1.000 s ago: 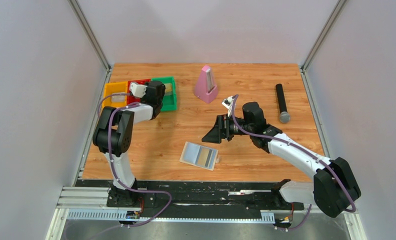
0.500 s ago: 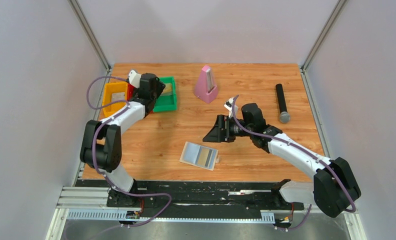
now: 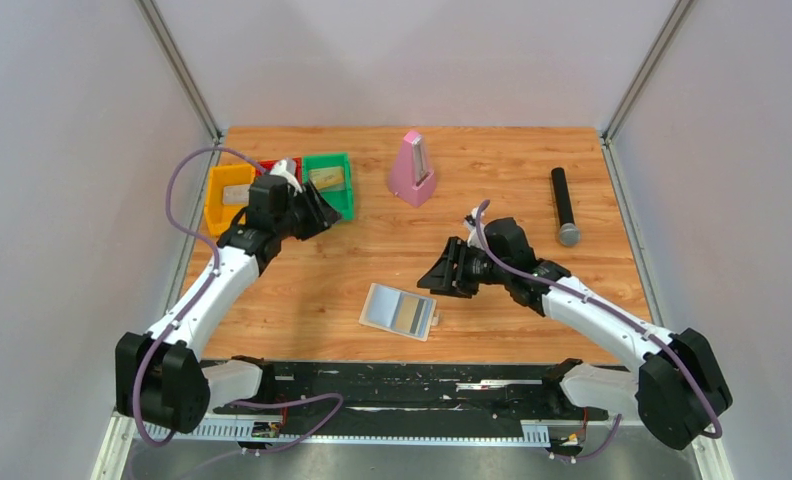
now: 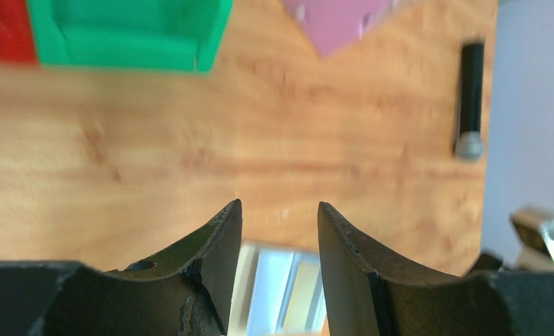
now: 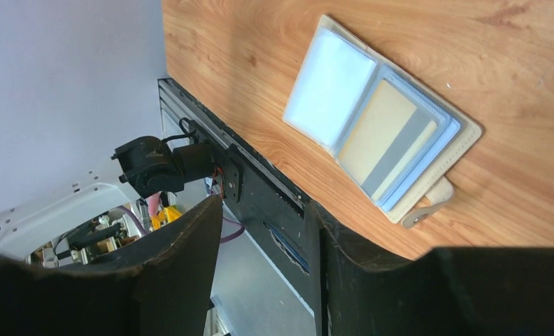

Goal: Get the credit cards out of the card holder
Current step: Place the credit card in the storage box.

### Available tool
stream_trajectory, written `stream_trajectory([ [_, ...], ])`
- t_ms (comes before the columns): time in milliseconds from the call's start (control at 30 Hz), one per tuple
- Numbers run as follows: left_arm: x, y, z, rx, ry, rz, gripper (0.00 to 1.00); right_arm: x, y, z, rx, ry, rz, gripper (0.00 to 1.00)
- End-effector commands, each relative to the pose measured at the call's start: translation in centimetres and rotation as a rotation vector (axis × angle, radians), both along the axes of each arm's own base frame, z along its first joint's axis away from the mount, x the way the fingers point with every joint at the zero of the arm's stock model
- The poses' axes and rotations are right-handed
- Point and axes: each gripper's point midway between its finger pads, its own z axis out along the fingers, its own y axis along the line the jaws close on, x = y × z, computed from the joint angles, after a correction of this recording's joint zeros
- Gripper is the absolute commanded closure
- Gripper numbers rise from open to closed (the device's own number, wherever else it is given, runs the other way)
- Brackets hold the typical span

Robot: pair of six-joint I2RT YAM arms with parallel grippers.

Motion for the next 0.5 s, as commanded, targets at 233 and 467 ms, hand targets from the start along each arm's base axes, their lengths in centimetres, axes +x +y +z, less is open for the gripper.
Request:
stream_trajectory([
  [233,-11.8,-6.5,-6.4,-0.102,0.27,-0.469,0.48,-0.5,1.2,-3.7,-0.132,0.126,-0.113,0.44],
  [467,-13.8,-9.3,-9.2,-0.111,0.338,-0.566,0.48,-1.3,2.5,-7.0,-0.208,0.176,-0.121,0.49],
])
